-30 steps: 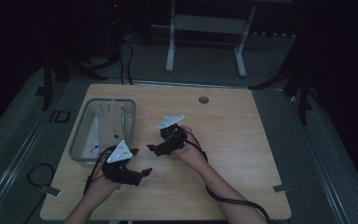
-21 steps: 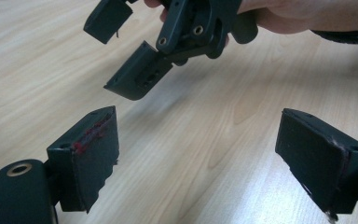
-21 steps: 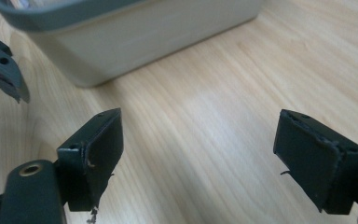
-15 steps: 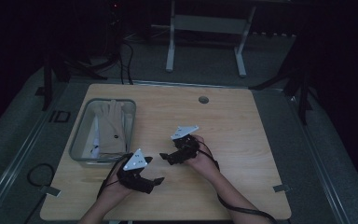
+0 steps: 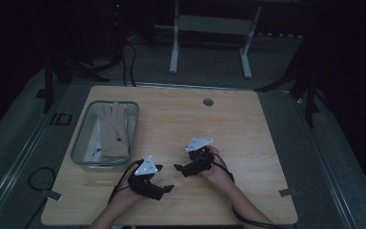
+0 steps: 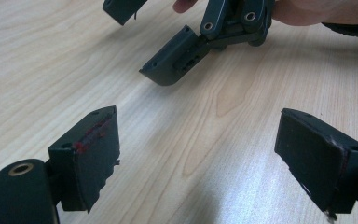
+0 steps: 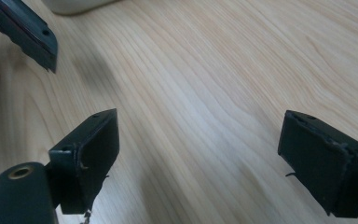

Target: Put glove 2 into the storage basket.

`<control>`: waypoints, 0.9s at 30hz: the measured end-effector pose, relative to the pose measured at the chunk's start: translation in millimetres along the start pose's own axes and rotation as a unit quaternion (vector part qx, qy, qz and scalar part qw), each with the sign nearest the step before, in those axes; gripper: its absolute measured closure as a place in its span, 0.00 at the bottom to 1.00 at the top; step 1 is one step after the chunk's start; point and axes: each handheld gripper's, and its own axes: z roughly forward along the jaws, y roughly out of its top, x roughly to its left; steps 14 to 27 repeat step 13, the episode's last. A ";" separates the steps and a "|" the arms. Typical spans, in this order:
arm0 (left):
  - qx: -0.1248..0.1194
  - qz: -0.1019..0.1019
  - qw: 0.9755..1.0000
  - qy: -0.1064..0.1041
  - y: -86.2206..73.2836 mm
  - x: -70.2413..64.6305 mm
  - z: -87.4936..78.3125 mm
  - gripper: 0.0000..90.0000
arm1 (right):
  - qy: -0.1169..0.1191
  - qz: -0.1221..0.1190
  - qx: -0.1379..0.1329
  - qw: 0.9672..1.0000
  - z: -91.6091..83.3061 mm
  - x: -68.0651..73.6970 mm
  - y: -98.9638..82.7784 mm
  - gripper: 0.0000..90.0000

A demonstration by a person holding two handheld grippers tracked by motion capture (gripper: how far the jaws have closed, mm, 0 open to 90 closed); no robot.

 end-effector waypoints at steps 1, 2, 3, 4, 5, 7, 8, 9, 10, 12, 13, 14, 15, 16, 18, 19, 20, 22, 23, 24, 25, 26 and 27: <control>0.001 0.003 1.000 -0.001 0.1 -0.9 0.8 0.16 | 0.002 0.000 0.001 1.000 -0.5 -0.7 -2.7 0.14; 0.000 0.005 1.000 -0.002 0.5 -1.6 1.0 0.16 | 0.001 0.001 0.003 1.000 -1.0 -1.3 -5.3 0.14; -0.001 0.005 1.000 -0.004 1.1 -2.0 1.1 0.16 | -0.006 -0.003 0.002 1.000 -1.4 -1.6 -7.8 0.14; -0.006 0.007 1.000 -0.007 1.3 -2.4 0.9 0.16 | -0.012 -0.007 0.004 1.000 -1.5 -2.1 -10.1 0.14; -0.007 0.006 1.000 -0.008 1.5 -2.5 1.0 0.16 | -0.015 -0.004 0.006 1.000 -1.4 -2.8 -11.8 0.14; -0.007 0.006 1.000 -0.010 1.7 -2.9 1.6 0.16 | -0.021 0.003 0.001 1.000 -2.5 -3.9 -14.0 0.15; -0.006 0.007 1.000 -0.007 1.8 -3.3 1.9 0.16 | -0.022 0.002 -0.001 1.000 -3.0 -4.2 -14.2 0.15; -0.003 0.008 1.000 -0.004 2.3 -3.8 2.3 0.16 | -0.026 0.001 -0.005 1.000 -3.7 -4.3 -14.3 0.15; -0.002 0.008 1.000 -0.008 2.8 -4.0 2.5 0.16 | -0.023 0.000 -0.007 1.000 -4.0 -4.5 -14.1 0.15; -0.006 0.004 1.000 -0.010 3.6 -4.0 2.3 0.16 | -0.020 0.001 -0.012 1.000 -4.1 -4.2 -13.4 0.15; -0.006 0.005 1.000 -0.013 3.9 -3.9 2.2 0.16 | -0.020 -0.001 -0.016 1.000 -4.1 -4.2 -13.4 0.15; -0.006 0.005 1.000 -0.013 3.9 -3.9 2.2 0.16 | -0.020 -0.001 -0.016 1.000 -4.1 -4.2 -13.4 0.15; -0.006 0.005 1.000 -0.013 3.9 -3.9 2.2 0.16 | -0.020 -0.001 -0.016 1.000 -4.1 -4.2 -13.4 0.15; -0.006 0.005 1.000 -0.013 3.9 -3.9 2.2 0.16 | -0.020 -0.001 -0.016 1.000 -4.1 -4.2 -13.4 0.15; -0.006 0.005 1.000 -0.013 3.9 -3.9 2.2 0.16 | -0.020 -0.001 -0.016 1.000 -4.1 -4.2 -13.4 0.15; -0.006 0.005 1.000 -0.013 3.9 -3.9 2.2 0.16 | -0.020 -0.001 -0.016 1.000 -4.1 -4.2 -13.4 0.15; -0.006 0.005 1.000 -0.013 3.9 -3.9 2.2 0.16 | -0.020 -0.001 -0.016 1.000 -4.1 -4.2 -13.4 0.15; -0.006 0.005 1.000 -0.013 3.9 -3.9 2.2 0.16 | -0.020 -0.001 -0.016 1.000 -4.1 -4.2 -13.4 0.15; -0.006 0.005 1.000 -0.013 3.9 -3.9 2.2 0.16 | -0.020 -0.001 -0.016 1.000 -4.1 -4.2 -13.4 0.15; -0.006 0.005 1.000 -0.013 3.9 -3.9 2.2 0.16 | -0.020 -0.001 -0.016 1.000 -4.1 -4.2 -13.4 0.15; -0.006 0.005 1.000 -0.013 3.9 -3.9 2.2 0.16 | -0.020 -0.001 -0.016 1.000 -4.1 -4.2 -13.4 0.15; -0.006 0.005 1.000 -0.013 3.9 -3.9 2.2 0.16 | -0.020 -0.001 -0.016 1.000 -4.1 -4.2 -13.4 0.15; -0.006 0.005 1.000 -0.013 3.9 -3.9 2.2 0.16 | -0.020 -0.001 -0.016 1.000 -4.1 -4.2 -13.4 0.15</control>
